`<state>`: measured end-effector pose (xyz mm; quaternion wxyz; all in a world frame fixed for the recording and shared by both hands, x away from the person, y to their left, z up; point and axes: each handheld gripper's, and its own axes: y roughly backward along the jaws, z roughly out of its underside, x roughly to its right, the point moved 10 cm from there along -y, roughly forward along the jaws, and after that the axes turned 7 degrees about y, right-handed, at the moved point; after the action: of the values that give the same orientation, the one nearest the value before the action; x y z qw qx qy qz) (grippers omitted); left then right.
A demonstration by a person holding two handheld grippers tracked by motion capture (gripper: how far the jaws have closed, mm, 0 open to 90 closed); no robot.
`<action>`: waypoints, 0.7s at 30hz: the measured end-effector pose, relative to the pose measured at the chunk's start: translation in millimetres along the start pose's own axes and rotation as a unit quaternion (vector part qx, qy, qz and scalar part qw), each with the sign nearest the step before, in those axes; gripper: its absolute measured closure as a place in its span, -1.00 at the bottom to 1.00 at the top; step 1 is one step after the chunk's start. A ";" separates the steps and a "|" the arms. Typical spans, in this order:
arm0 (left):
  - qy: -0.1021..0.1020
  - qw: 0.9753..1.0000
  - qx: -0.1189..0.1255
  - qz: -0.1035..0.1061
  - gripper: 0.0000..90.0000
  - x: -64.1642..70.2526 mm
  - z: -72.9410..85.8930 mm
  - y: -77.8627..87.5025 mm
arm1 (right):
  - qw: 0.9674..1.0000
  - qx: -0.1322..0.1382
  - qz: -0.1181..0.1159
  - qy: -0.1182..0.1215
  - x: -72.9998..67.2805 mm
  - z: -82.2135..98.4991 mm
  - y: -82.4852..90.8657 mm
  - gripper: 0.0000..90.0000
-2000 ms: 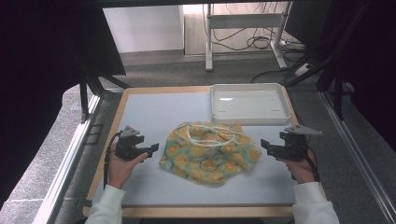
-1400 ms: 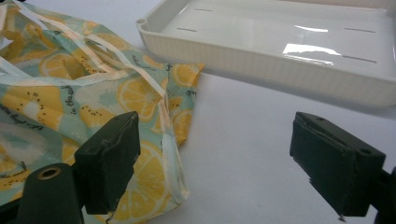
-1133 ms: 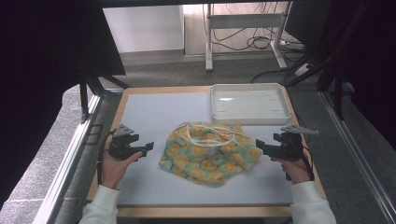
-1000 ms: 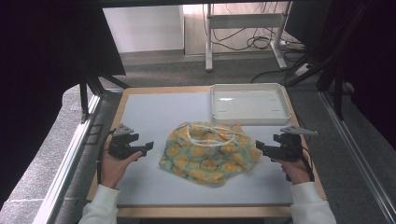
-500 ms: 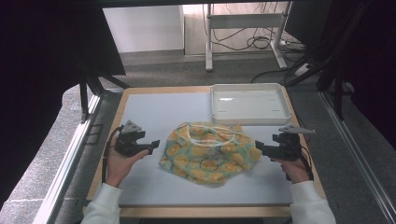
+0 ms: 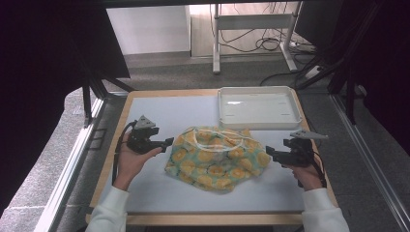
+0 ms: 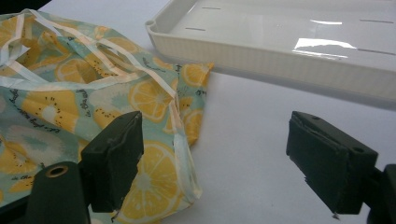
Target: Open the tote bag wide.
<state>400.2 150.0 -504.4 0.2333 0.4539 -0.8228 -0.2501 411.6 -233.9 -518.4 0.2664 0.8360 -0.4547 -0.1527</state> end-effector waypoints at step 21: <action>-0.027 1.000 0.001 0.015 -0.32 20.6 -40.7 -14.4 | 1.000 -0.008 0.004 -0.011 5.8 4.5 0.6 -0.57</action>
<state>424.3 117.5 -478.9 0.2138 0.4349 -0.8359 -0.2578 412.2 -240.5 -521.7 0.2687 0.8303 -0.4600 -0.1639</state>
